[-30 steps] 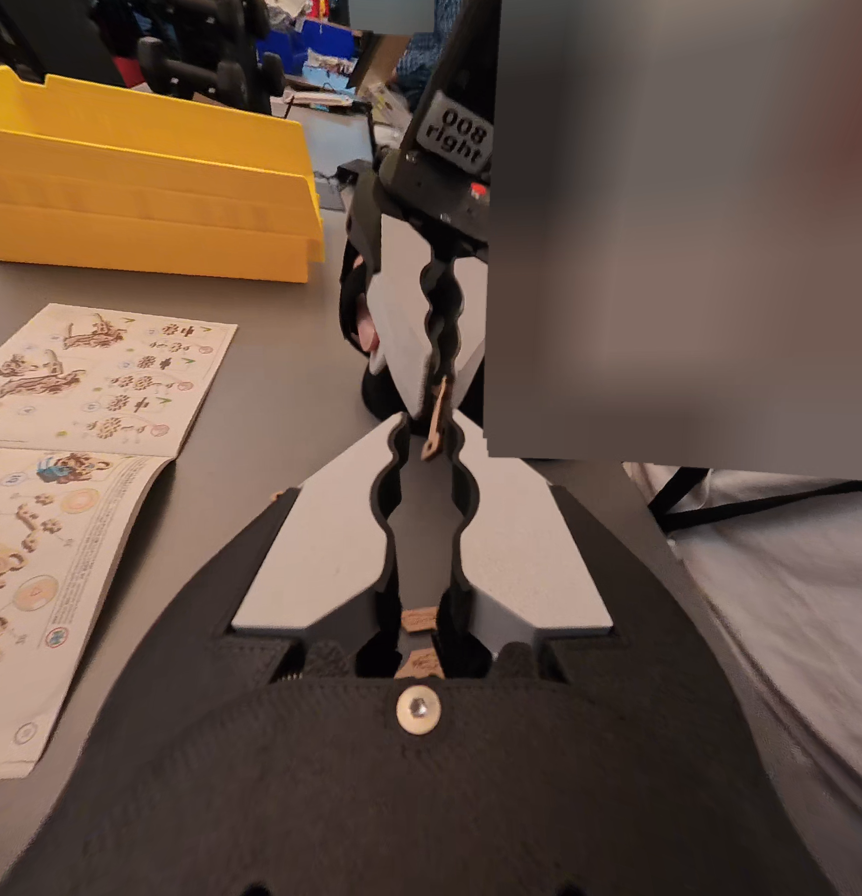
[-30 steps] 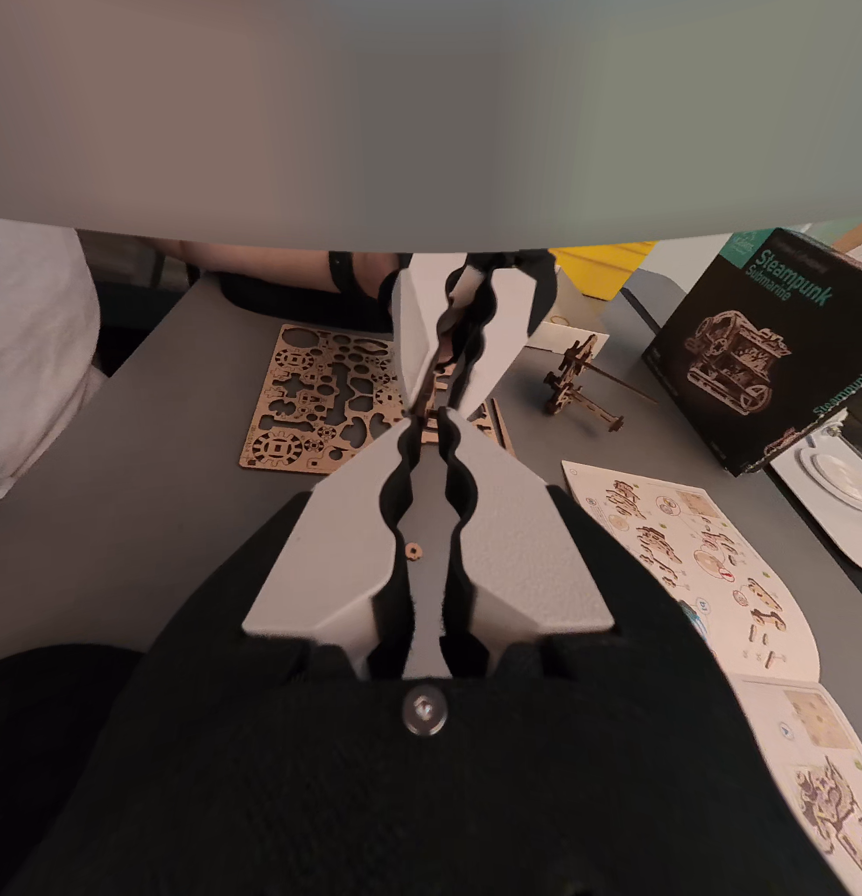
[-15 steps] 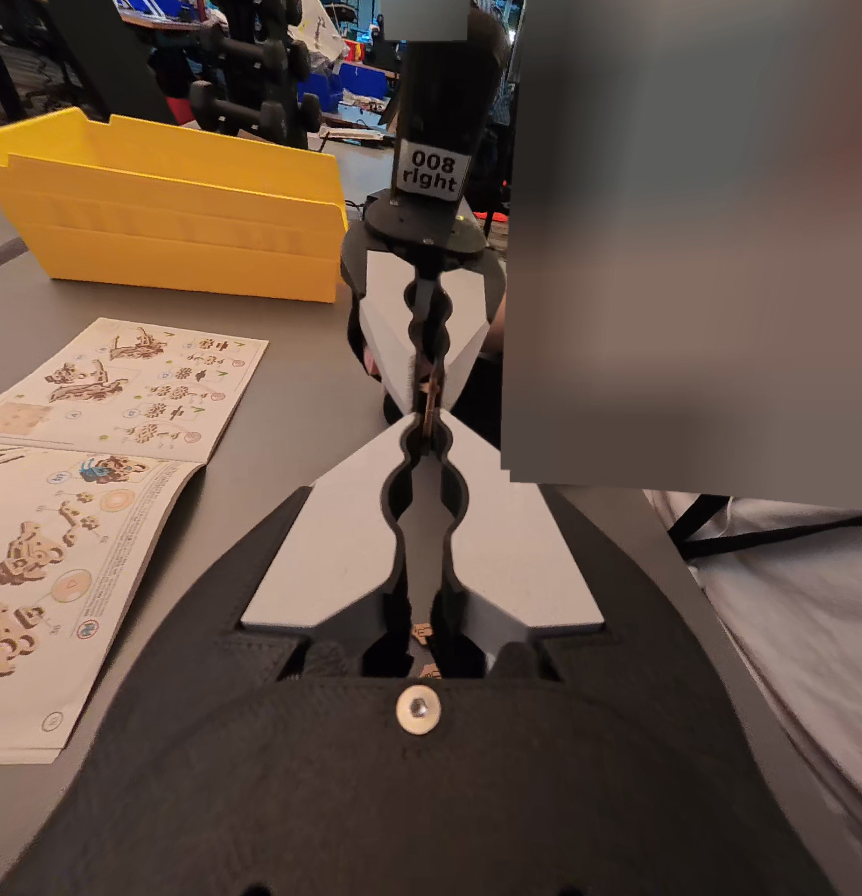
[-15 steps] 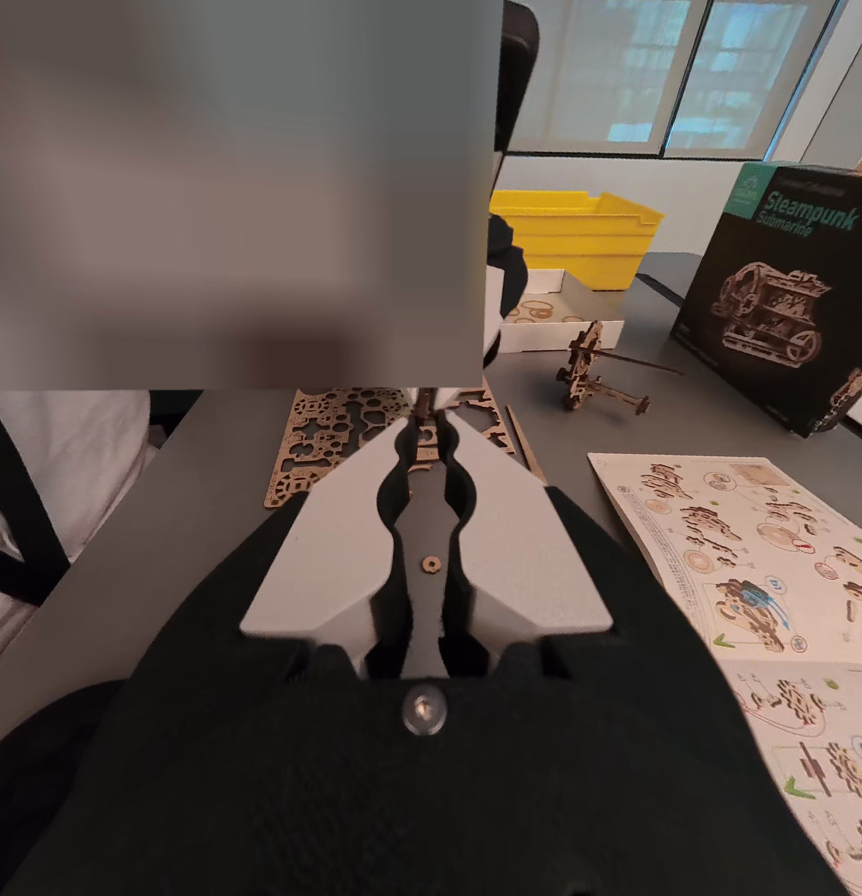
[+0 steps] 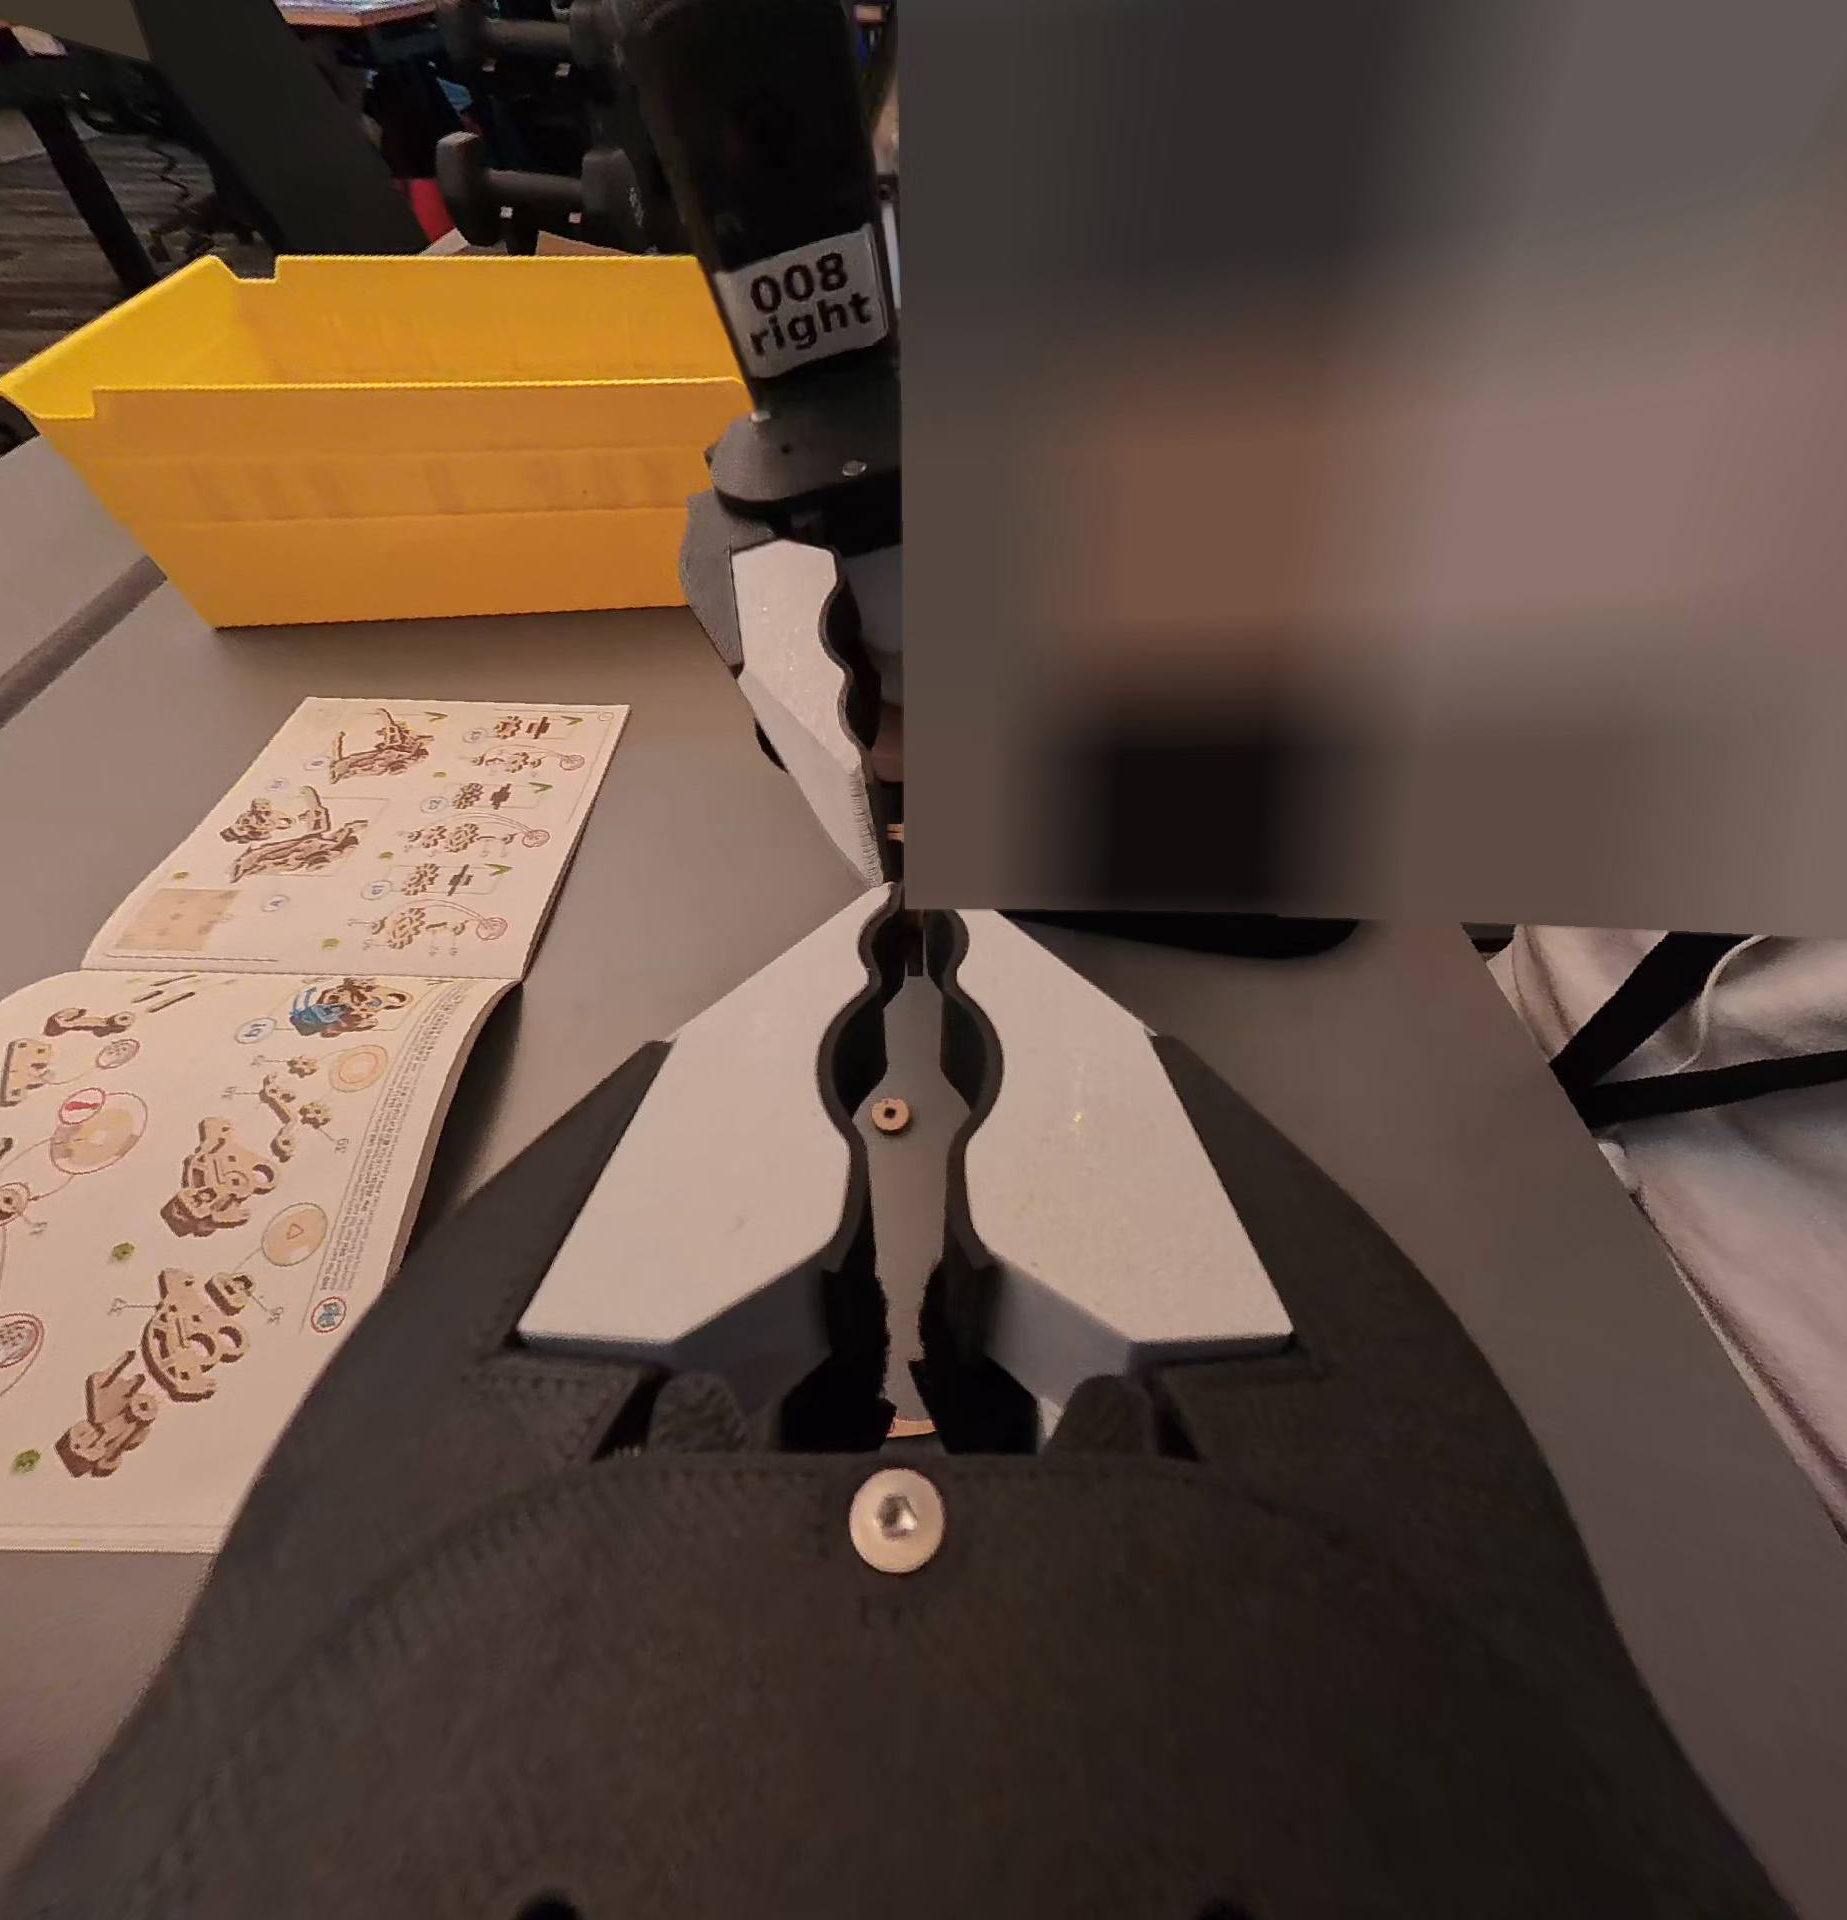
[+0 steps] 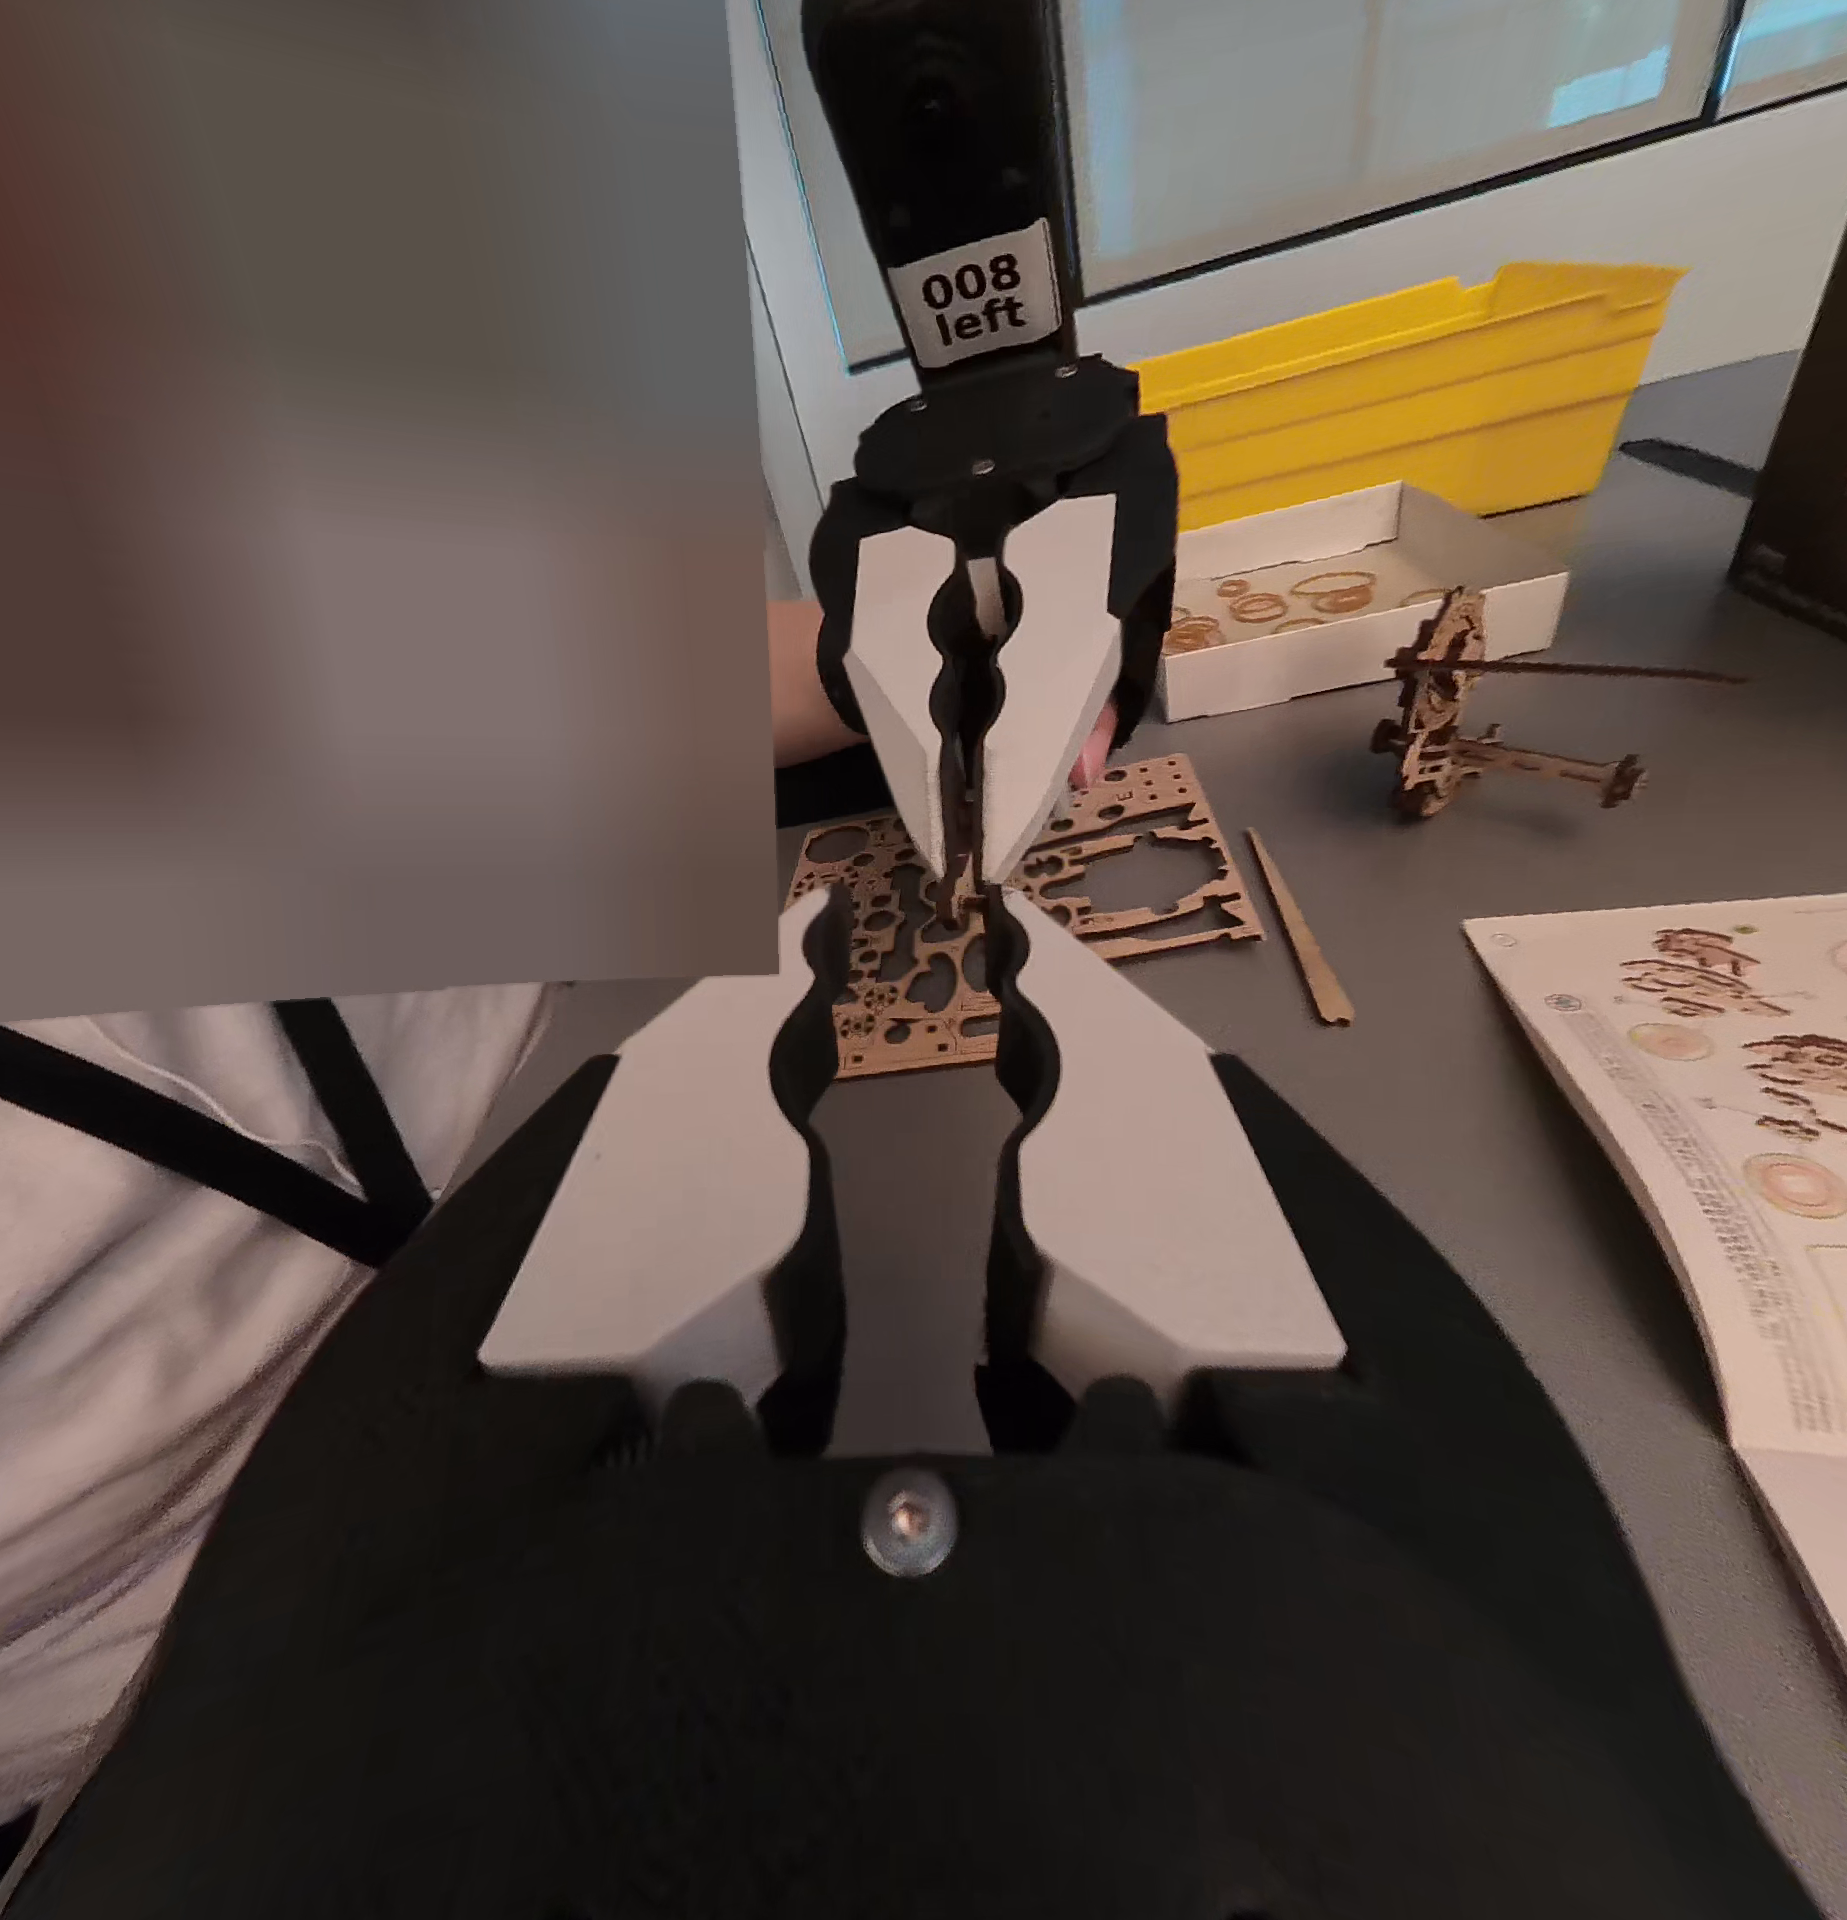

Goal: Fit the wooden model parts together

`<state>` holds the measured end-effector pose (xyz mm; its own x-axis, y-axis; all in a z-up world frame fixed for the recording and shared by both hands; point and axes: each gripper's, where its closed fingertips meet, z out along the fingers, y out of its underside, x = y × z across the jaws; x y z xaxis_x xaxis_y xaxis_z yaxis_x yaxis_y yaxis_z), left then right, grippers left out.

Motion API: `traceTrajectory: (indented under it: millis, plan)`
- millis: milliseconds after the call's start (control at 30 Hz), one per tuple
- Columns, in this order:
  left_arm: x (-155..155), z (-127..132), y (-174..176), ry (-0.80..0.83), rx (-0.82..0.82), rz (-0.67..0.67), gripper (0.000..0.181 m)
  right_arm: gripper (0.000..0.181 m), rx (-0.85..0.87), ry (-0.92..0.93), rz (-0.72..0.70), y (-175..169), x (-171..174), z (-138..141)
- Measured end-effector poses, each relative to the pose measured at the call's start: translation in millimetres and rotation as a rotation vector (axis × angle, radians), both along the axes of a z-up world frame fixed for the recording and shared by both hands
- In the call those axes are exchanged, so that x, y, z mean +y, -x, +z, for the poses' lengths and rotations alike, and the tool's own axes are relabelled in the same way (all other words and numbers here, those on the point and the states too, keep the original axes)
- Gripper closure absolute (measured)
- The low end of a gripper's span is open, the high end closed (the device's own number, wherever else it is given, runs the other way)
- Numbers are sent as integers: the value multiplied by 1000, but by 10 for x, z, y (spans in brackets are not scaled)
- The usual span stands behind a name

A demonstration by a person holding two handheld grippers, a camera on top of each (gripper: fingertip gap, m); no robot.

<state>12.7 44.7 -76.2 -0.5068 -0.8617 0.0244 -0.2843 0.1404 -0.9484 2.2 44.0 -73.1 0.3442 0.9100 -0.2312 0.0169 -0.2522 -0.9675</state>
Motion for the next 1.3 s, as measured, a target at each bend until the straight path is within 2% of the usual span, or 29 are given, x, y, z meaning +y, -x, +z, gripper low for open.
traceTrajectory:
  millis: [300, 400, 667, 1133, 1300]
  plan:
    - [-32, -83, 10, -92, 14, -11, 181, 162, -61, -27, 8, -55, -19, -63]
    - [-76, -105, 20, -113, 18, -30, 181, 174, -89, -50, 12, -73, -32, -90]
    - [-134, -195, 32, -145, 49, -59, 181, 174, -209, -100, 31, -59, -94, -191]
    - [-176, -248, 46, -131, 90, -86, 181, 175, -250, -110, 74, -51, -138, -254]
    - [-53, -207, -17, -119, 81, 1, 181, 171, -237, -84, -27, -106, 8, -219]
